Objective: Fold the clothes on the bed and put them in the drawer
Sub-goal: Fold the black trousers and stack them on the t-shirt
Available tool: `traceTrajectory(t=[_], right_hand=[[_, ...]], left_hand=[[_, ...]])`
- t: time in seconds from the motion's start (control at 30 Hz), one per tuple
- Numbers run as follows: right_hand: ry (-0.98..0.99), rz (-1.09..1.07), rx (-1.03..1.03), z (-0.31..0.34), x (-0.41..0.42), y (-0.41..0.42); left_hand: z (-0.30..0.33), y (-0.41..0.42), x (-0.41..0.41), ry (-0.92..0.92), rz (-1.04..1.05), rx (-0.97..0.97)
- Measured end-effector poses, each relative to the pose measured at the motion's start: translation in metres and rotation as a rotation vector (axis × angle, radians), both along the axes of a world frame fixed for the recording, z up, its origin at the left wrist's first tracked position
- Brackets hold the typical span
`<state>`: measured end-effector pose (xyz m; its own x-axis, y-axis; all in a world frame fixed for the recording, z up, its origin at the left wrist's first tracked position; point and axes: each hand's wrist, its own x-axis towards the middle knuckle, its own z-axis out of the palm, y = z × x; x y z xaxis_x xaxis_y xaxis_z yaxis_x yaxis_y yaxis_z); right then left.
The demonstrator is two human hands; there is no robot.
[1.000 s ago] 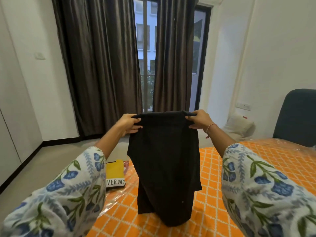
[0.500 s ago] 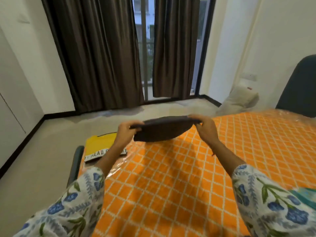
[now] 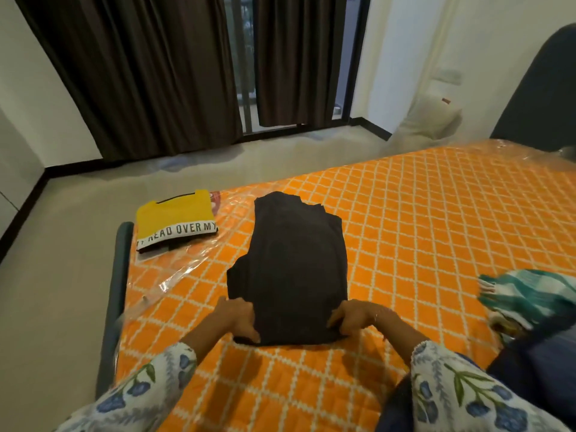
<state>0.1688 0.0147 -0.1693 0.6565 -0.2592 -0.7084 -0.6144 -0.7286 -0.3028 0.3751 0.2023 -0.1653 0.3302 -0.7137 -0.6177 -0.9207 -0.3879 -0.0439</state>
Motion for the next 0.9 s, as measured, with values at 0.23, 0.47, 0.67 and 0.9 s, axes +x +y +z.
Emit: traceTrajectory(t=[0.23,0.47,0.67,0.9], right_hand=[[-0.369,-0.502,-0.151,-0.005,0.056,-0.060],[-0.795,-1.313,0.462,-0.019,0.124,-0.117],[-0.881,-1.243,0.679,-0.011,0.168,-0.158],[-1.051,-1.158,0.575,-0.023,0.235,-0.172]], left_hand=[[-0.012,-0.067,0.032,0.554,0.733,-0.679],[-0.024,-0.158,0.081,0.926,1.246,-0.966],[-0.007,-0.193,0.117,1.057,1.106,-0.977],[-0.019,-0.199,0.175,0.704,1.027,-1.137]])
